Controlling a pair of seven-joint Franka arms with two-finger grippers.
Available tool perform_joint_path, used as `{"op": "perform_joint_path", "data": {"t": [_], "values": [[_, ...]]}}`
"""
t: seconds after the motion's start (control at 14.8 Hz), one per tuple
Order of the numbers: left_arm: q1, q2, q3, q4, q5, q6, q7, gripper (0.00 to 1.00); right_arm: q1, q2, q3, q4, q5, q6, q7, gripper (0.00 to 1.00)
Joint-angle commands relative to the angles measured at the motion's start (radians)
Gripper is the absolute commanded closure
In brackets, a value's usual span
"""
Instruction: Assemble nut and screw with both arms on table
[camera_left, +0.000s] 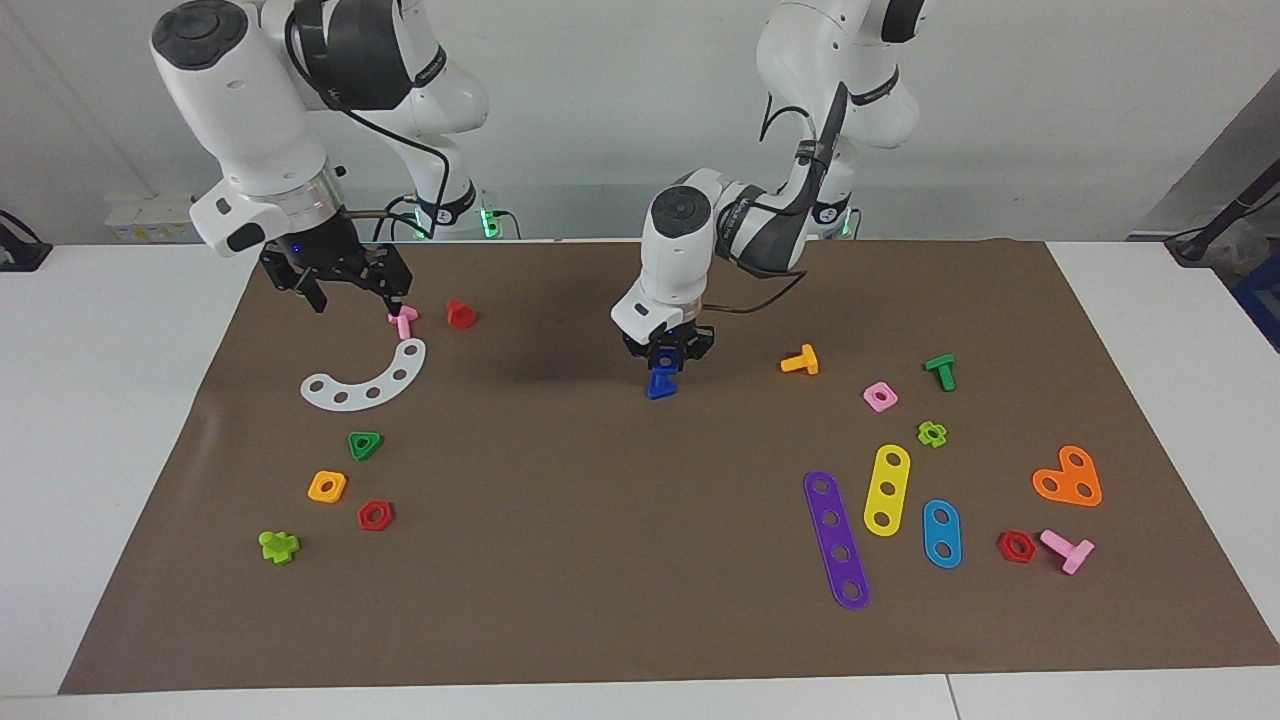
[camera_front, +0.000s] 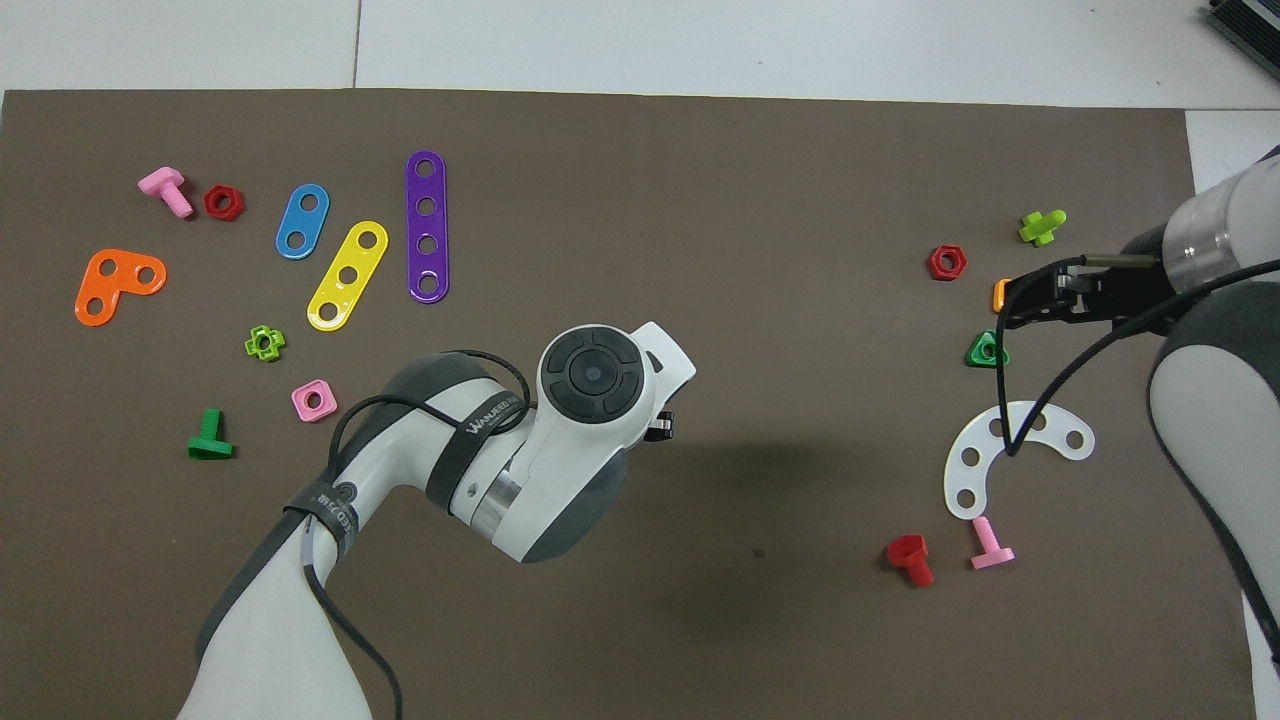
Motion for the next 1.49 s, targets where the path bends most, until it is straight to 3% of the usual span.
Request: {"op": "perform_joint_path", "data": {"t": [0.0,0.47,0.81,1.42], "values": [[-0.02,-0.007,0.016,-0.033,-0.016,0.052,-0.024,1.0,-0.009,-0.023,0.002,-0.023,0.028,-0.001,-0.029,0.0],[-0.017,-0.006,0.016,-0.036,-0.016,0.092,-0.039,1.0,-0.009,-0.023,0.002,-0.023,0.028,-0.001,-0.029,0.0],[-0.02,-0.007,0.016,-0.128,-0.016,0.198,-0.043,1.0,-0.009,-0.023,0.002,-0.023,0.027,-0.001,-0.029,0.0],[-0.032,-0.007,0.016,-0.147,-0.016,0.204,-0.049,1.0,-0.009,-0.023,0.002,-0.023,0.028,-0.001,-0.029,0.0]]}}
